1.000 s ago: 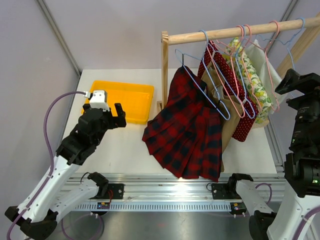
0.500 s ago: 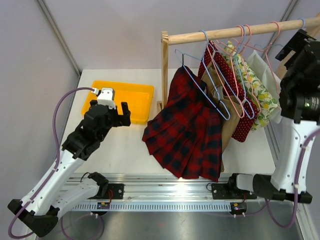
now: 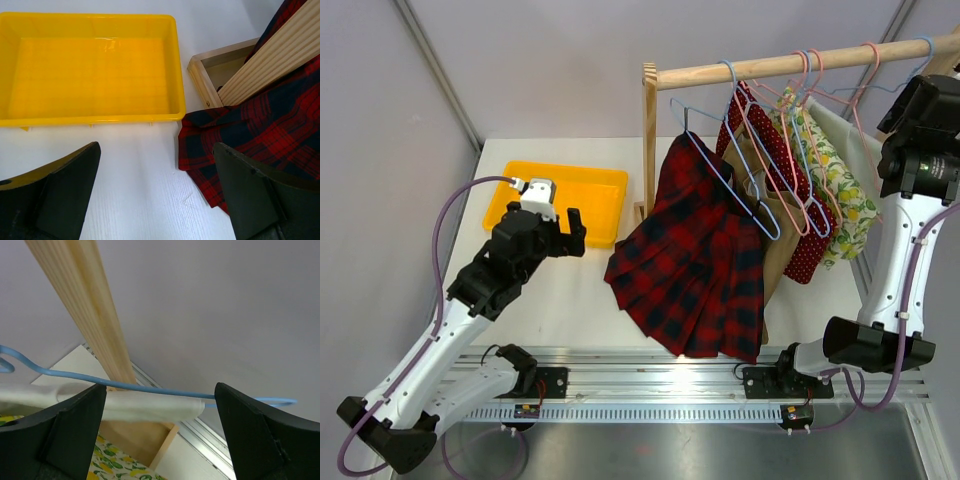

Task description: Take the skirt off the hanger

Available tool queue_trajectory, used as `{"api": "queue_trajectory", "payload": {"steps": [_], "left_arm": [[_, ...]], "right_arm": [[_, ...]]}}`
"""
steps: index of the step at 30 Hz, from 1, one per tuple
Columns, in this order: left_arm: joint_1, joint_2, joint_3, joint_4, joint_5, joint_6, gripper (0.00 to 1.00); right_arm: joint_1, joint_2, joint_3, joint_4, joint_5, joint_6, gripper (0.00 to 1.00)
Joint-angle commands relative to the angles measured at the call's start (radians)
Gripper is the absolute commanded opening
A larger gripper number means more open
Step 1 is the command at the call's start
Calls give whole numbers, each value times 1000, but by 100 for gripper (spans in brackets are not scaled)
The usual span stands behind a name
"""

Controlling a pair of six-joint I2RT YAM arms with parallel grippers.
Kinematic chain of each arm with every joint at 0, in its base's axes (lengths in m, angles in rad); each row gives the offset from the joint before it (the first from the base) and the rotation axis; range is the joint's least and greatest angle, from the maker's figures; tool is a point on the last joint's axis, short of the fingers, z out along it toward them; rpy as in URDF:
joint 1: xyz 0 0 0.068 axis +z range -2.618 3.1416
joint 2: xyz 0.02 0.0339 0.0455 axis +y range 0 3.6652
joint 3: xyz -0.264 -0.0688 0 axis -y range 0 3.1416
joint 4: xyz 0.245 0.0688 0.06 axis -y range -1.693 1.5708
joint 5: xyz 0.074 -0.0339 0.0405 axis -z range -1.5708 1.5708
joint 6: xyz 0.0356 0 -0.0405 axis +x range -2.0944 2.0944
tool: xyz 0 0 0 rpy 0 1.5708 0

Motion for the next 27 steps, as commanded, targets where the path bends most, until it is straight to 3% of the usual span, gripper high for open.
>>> {"api": "queue_trajectory", "payload": {"steps": [1,8,13,20,22,23,26,27], "left_arm": [[-2,6,11,45,34,14,99],[-2,-1,-1,44,34,10,99],[-2,14,3,41,34,12,99],[-2,17,-1,37,28,12,99],[-2,23,-1,35,20,10,99],[-2,25,-1,31,17,10,99],[-2,28,-1,29,6,10,99],[-2,28,-1,31,3,12,99]], "right_arm": [[-6,-12,-54,51,-66,28,96],[-7,22,-16,54,-91,44,98],[-7,32,32,31,-163,59,89],[-7,14,-55,68,-223,82,74],[-7,11,-78,71,-229,91,58],[-7,8,-86,72,-232,96,43],[-7,-11,-114,78,-235,122,10],[-7,-17,-115,69,-232,126,5]]}}
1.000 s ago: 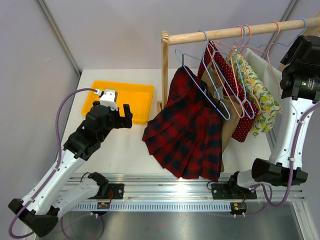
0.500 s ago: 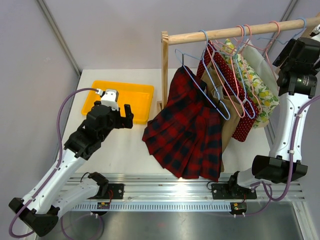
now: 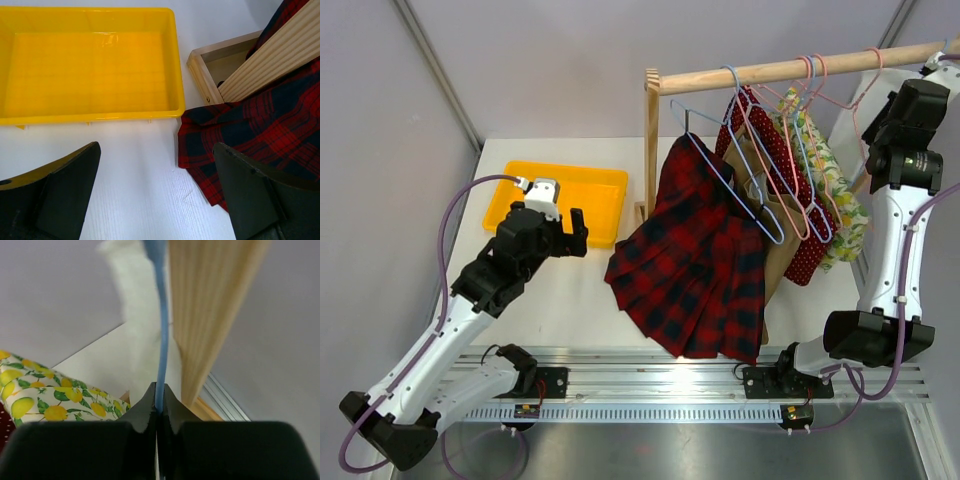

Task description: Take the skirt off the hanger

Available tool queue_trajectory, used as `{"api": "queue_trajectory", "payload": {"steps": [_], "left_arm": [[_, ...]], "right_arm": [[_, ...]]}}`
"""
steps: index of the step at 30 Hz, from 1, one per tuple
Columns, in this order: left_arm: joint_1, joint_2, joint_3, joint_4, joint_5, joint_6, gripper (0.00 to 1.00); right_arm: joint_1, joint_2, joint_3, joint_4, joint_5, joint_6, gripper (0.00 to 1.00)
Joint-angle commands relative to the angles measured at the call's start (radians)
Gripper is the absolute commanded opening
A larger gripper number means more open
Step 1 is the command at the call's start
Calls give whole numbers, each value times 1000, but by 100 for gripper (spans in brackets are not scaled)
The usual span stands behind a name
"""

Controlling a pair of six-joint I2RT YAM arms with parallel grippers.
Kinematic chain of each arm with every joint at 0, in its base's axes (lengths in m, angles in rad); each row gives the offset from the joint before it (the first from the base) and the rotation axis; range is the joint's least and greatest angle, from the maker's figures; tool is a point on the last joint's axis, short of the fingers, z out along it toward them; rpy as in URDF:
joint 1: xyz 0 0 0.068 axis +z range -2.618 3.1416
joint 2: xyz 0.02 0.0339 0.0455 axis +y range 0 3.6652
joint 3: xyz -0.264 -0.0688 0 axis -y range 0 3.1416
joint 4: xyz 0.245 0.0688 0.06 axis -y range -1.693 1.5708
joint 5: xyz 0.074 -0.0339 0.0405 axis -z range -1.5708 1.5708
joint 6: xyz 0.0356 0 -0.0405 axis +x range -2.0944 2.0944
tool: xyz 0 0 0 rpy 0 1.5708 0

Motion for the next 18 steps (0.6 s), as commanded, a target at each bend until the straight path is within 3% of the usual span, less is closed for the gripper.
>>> {"api": "queue_trajectory", "payload": {"steps": [1,10,14,18], "left_arm": [[-2,7,2,31,-15,14,99],[-2,53,106,0,-42,3,99],[-2,99,253,-38,-27,20,99],[-7,198,514,-90,56,40,99]], "right_arm": [[-15,-58,-14,3,32,60,0],[-14,-161,56,-48,51,71,0],[-14,-193,121,-97,68,77,0],[-14,-276,121,-140,109,83,0]]}}
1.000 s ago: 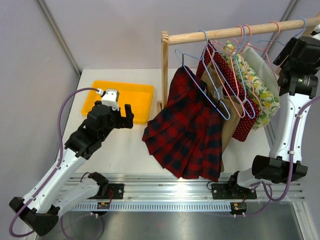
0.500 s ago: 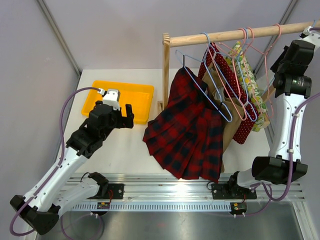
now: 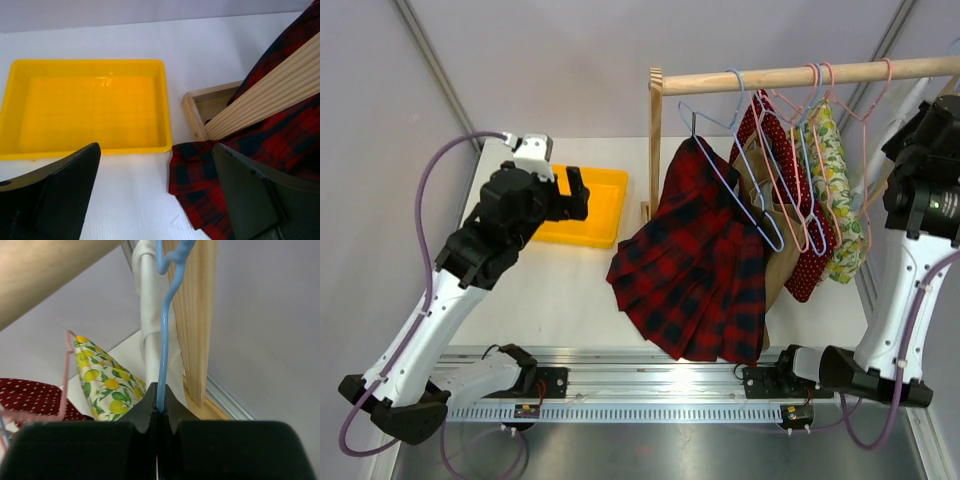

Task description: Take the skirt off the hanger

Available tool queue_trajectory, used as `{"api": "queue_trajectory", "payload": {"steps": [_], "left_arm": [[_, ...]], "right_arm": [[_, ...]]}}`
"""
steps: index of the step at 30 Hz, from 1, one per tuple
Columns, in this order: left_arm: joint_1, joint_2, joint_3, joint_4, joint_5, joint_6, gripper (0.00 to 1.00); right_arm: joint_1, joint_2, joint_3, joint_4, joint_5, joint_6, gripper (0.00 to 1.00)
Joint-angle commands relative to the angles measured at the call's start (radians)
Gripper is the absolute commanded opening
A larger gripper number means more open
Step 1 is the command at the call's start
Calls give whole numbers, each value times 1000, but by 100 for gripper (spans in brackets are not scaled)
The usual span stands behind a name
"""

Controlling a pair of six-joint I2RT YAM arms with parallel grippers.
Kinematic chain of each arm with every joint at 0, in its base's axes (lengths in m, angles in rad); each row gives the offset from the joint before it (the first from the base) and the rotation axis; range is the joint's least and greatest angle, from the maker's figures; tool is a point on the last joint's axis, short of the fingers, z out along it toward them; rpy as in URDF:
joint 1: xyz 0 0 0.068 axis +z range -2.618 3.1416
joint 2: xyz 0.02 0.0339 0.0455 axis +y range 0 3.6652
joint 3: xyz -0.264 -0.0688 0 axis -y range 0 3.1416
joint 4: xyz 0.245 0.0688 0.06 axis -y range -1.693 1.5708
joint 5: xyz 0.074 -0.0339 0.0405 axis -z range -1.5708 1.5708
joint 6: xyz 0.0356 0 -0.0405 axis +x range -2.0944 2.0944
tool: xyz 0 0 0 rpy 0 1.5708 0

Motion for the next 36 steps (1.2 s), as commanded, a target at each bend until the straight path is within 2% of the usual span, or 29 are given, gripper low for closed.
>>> {"api": "queue_trajectory", "payload": {"steps": [1,7,13,15,20,24,29,32,36], "left_arm": [[-11,93,229,-18,76,40,99],[-57,245,551,-110,152,73,99],[-83,344,745,-121,263,70,99],[-85,365,800,-121,364,64,99],[-122,358,776,-23,566,32,99],[-183,353,710,64,704,26,99],[-278,370,691,127,734,38,99],[-310,362,644,193,720,32,99],[-321,351,581,250,687,14,99]], "right_arm": [[-11,-112,54,-4,97,29,0],[-11,-187,75,-70,77,58,0],[-11,-253,92,-116,67,76,0],[-11,-275,91,-130,62,84,0],[-11,-344,88,-138,62,104,0],[-9,-411,114,-139,-17,144,0],[-8,-431,193,-199,-159,211,0],[8,-457,187,-204,-223,265,0],[29,-476,178,-199,-217,276,0]]}}
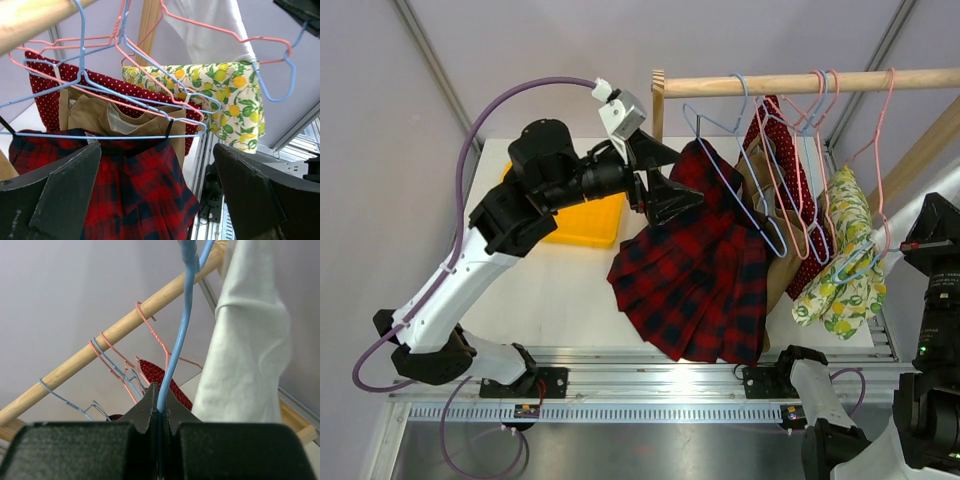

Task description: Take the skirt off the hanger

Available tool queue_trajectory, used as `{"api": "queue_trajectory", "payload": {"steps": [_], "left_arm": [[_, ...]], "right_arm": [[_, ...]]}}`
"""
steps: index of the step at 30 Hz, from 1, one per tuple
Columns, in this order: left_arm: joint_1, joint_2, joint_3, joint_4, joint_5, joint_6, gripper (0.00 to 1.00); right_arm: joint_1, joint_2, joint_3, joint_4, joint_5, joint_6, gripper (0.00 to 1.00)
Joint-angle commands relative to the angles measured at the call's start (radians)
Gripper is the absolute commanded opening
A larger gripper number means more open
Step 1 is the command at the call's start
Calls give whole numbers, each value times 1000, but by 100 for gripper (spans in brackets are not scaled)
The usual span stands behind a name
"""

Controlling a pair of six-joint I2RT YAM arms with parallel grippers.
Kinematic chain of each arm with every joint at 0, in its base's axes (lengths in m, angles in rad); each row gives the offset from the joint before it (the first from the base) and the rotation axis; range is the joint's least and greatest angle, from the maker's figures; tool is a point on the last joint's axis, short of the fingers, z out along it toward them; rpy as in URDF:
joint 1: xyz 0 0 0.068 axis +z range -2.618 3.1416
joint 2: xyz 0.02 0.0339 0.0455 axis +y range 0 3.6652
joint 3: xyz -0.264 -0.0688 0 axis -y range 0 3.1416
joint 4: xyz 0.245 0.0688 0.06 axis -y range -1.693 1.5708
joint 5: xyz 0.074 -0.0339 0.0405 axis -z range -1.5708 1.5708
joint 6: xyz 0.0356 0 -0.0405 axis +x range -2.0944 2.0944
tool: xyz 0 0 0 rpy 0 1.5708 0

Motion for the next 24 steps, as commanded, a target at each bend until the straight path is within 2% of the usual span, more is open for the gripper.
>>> {"api": "queue_trajectory", "payload": {"steps": [1,4,6,7,10,12,13,14,16,19,24], "left_arm": [[-7,-21,-42,110,5,-21,99],[-11,-43,-99,144,-1,-23,99],[-12,-67,-156,185,-1,-24,99],[-12,-76,-174,198,-3,-24,99],[-12,-90,-214,233,-15,-20,99],[-12,-89,-226,242,-20,-18,99],[-12,-83,-228,242,-18,-18,99],[-12,-83,-231,238,-18,-17,99],[-12,-87,-254,241,-20,-15,99],[-12,-96,-294,247,-40,-7,99],[-12,-107,-340,265,-60,-7,99]], "right_arm": [[27,-13,20,30,-40,22,0],[53,-4,35,63,-79,11,0],[56,15,65,92,-205,31,0],[56,22,73,127,-334,42,0],[56,53,92,172,-481,90,0],[56,88,153,88,-367,39,0],[56,99,168,42,-177,10,0],[56,108,150,-4,-85,-63,0],[76,95,77,0,96,-108,0],[79,50,-103,52,149,-147,0],[79,-31,-423,258,279,-226,0]]}}
